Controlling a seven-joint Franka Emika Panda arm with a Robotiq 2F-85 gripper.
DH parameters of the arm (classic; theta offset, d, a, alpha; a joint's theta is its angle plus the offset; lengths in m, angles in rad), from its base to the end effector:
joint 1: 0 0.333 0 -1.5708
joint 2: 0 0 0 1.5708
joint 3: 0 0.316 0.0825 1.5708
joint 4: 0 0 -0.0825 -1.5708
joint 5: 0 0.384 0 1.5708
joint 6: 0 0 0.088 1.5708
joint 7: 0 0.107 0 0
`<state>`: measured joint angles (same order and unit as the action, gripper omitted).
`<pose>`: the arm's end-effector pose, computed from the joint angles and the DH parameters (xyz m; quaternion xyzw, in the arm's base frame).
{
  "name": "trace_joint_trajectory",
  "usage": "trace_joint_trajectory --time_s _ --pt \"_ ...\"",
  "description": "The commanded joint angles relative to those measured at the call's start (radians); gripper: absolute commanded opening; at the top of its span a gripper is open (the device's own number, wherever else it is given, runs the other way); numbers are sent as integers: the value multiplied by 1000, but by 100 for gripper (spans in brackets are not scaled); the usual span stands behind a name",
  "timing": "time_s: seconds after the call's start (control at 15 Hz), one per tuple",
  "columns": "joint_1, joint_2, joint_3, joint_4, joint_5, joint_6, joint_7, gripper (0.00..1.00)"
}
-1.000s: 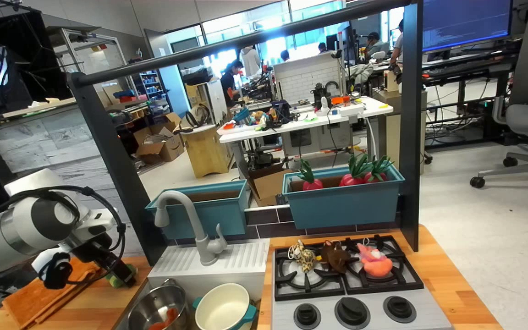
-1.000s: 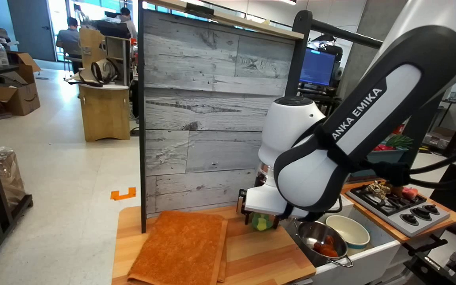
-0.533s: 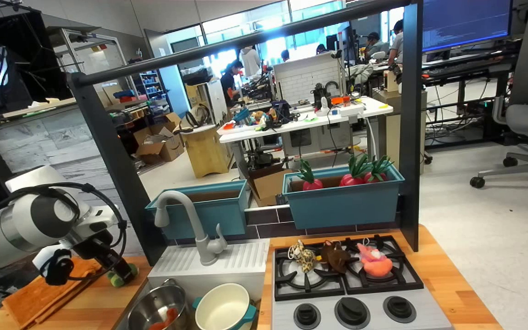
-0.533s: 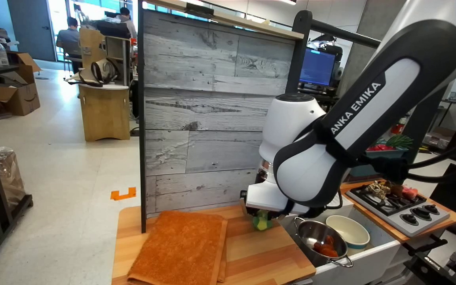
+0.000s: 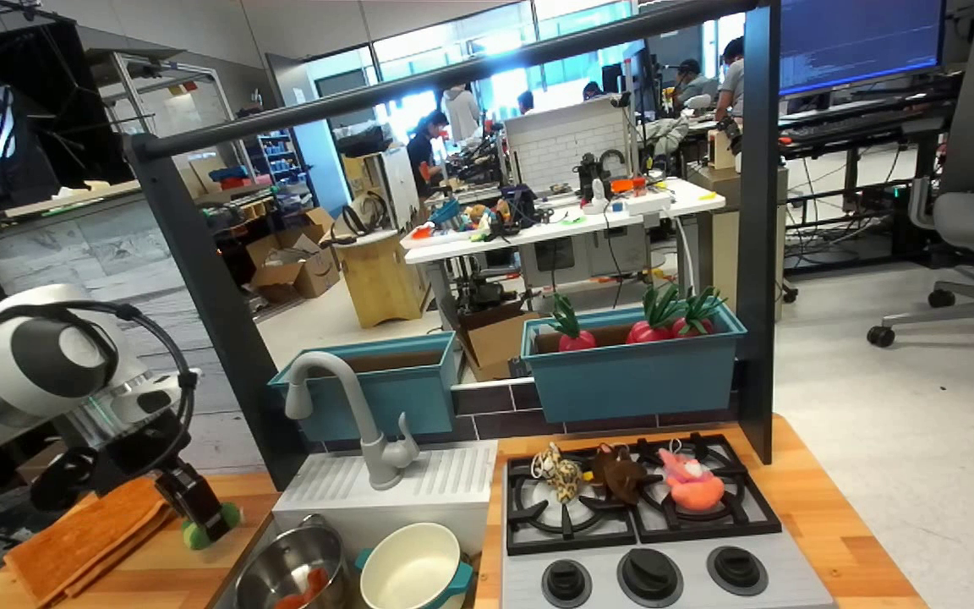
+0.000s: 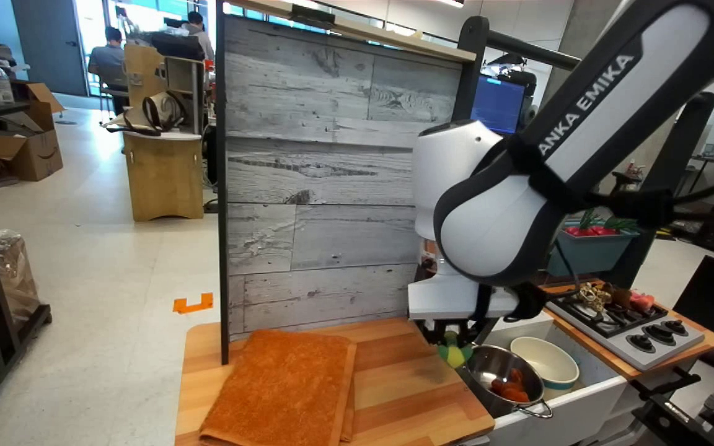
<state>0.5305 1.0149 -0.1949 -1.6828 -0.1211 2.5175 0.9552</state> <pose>0.5879 0.2087 0.0069 0.9659 -0.2150 0.0030 0.1441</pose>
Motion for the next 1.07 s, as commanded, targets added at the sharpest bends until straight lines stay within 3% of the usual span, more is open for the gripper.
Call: trace_joint_trajectory --time_s 0.0,0.33,0.6,0.67,0.8,0.87,1.0 --pt "77 -140 -84 -139 -79 -79 126 3" --pt "18 -54 -94 -58 -140 -224 276 3" --pt "-92 42 -46 20 -151 -178 238 3" --pt "-63 -1 -56 -35 -159 -189 269 14" --pt "-93 37 -48 -1 -152 -183 256 14" --pt "-93 30 -40 -3 -149 -199 248 39" --pt "-79 -18 -33 -60 -163 -141 241 46"
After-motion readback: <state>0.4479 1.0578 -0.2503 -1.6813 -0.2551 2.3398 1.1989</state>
